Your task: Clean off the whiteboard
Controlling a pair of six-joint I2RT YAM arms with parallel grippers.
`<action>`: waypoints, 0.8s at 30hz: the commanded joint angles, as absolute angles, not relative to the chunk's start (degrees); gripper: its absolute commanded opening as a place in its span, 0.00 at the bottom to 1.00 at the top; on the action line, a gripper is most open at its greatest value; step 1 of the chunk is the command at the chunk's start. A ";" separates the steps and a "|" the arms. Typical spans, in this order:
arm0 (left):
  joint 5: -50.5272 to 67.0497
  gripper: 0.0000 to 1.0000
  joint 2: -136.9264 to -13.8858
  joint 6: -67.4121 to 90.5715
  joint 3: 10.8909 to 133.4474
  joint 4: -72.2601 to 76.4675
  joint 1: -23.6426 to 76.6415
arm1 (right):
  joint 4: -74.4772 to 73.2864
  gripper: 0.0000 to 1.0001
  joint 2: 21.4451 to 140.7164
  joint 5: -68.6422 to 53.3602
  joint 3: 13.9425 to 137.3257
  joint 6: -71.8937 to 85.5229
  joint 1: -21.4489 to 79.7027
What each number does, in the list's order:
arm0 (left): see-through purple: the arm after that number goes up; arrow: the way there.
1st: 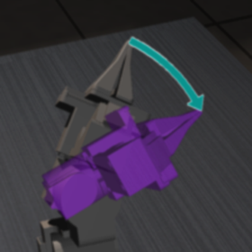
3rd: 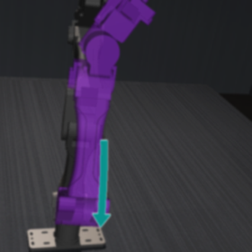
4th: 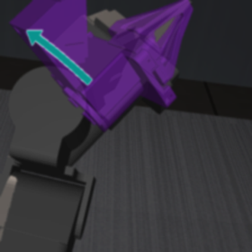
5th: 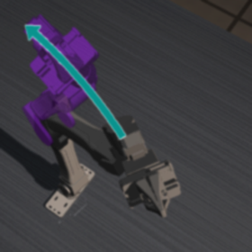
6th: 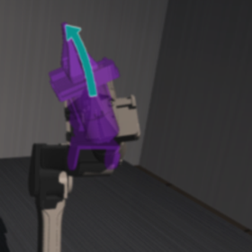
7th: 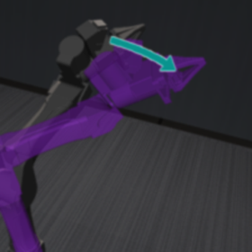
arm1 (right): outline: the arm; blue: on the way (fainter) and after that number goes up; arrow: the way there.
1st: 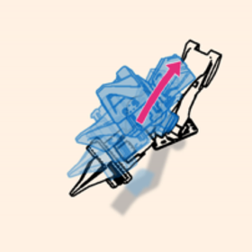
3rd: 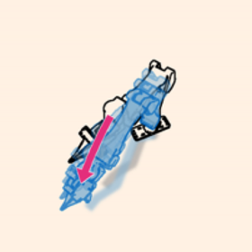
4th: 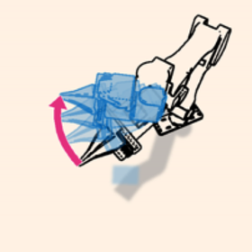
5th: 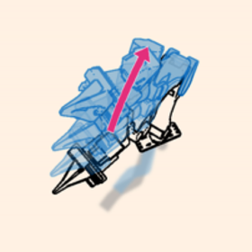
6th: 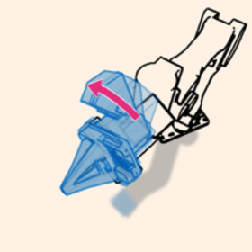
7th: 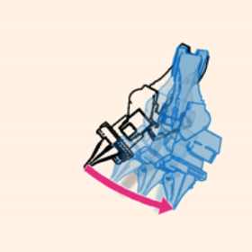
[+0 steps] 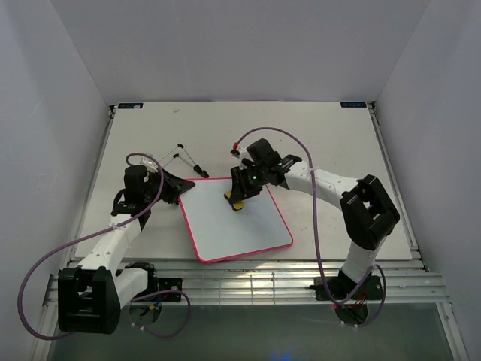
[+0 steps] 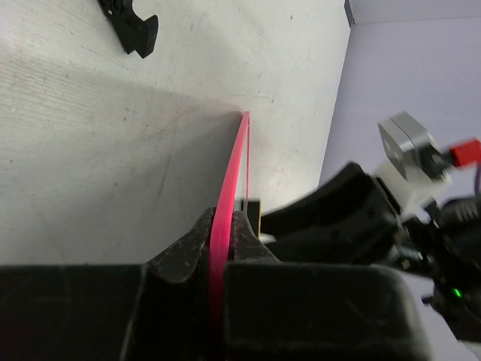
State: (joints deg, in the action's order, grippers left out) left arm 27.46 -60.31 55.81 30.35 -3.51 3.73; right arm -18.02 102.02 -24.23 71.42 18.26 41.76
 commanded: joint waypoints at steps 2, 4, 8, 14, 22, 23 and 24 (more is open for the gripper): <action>16.88 0.00 -61.26 48.78 29.18 -9.40 4.57 | -21.44 0.17 101.69 -25.32 73.38 22.14 55.53; 16.88 0.00 -61.00 48.95 29.44 -9.41 4.57 | -21.18 0.16 101.25 -24.17 73.74 23.54 60.28; 16.70 0.00 -60.56 49.13 29.97 -9.67 4.57 | -21.53 0.16 100.99 -20.66 74.62 25.05 66.95; 16.61 0.00 -60.65 49.22 30.41 -9.93 4.48 | -22.15 0.15 97.14 -15.67 71.73 25.75 69.79; 16.17 0.00 -58.89 47.73 32.96 -12.30 4.57 | -21.98 0.15 85.97 -13.00 53.03 24.79 55.83; 16.26 0.00 -58.71 47.46 33.39 -12.30 4.48 | -21.80 0.15 83.52 -13.70 51.61 24.26 53.90; 16.17 0.00 -58.36 47.37 33.57 -12.39 4.57 | -21.62 0.15 82.45 -14.23 50.63 23.65 50.05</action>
State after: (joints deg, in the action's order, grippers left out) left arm 26.72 -59.68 55.55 31.59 -5.74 4.38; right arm -13.69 83.22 -15.57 56.49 25.52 56.84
